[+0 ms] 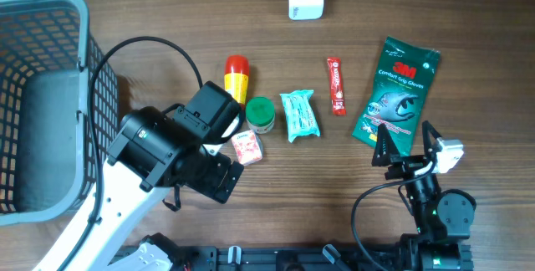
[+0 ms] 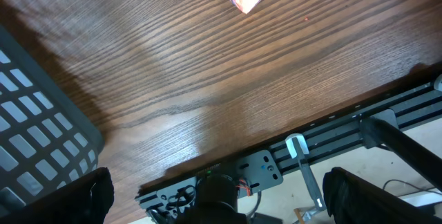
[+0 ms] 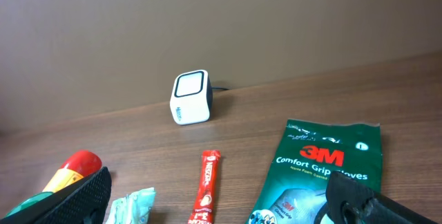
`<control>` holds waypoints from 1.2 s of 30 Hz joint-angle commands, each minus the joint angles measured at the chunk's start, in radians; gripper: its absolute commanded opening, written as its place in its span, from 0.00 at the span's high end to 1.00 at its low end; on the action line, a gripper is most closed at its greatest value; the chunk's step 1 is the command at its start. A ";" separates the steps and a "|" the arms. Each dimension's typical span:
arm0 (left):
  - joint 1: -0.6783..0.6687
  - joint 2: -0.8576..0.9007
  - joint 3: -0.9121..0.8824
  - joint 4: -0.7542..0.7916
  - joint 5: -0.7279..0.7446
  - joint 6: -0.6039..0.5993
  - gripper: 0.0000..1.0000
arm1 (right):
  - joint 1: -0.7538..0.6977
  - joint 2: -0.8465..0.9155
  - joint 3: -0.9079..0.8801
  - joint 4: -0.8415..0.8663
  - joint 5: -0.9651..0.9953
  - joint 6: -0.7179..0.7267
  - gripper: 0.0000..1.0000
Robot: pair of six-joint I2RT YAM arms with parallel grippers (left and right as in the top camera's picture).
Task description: Scan the item barcode
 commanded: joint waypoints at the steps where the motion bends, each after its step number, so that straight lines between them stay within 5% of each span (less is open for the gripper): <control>1: 0.003 -0.007 0.000 0.003 0.009 -0.009 0.00 | 0.006 -0.003 0.000 0.006 0.007 0.096 0.00; 3: 0.003 -0.007 0.000 0.003 0.009 -0.009 0.00 | 0.006 -0.003 0.000 0.075 -0.136 0.279 0.00; 6: 0.003 -0.007 0.000 0.003 0.009 -0.009 0.00 | 0.006 -0.003 0.034 0.151 -0.351 0.301 0.00; 10: 0.003 -0.007 0.000 0.003 0.009 -0.009 0.00 | 0.006 0.084 0.220 -0.018 -0.370 0.246 0.00; 15: 0.003 -0.007 0.000 0.003 0.009 -0.009 0.00 | 0.006 0.477 0.625 -0.386 -0.351 0.054 0.00; 19: 0.003 -0.007 0.000 0.003 0.009 -0.009 0.00 | 0.006 0.839 0.936 -0.683 -0.426 0.037 0.00; 24: 0.003 -0.007 0.000 0.003 0.009 -0.009 0.00 | 0.010 1.144 1.007 -0.697 -0.568 0.000 0.00; 26: 0.003 -0.007 0.000 0.003 0.009 -0.009 0.00 | 0.051 1.272 1.007 -0.700 -0.524 -0.095 0.05; 36: 0.003 -0.007 0.000 0.003 0.009 -0.009 0.00 | 0.491 1.655 1.007 -0.457 0.109 -0.038 0.07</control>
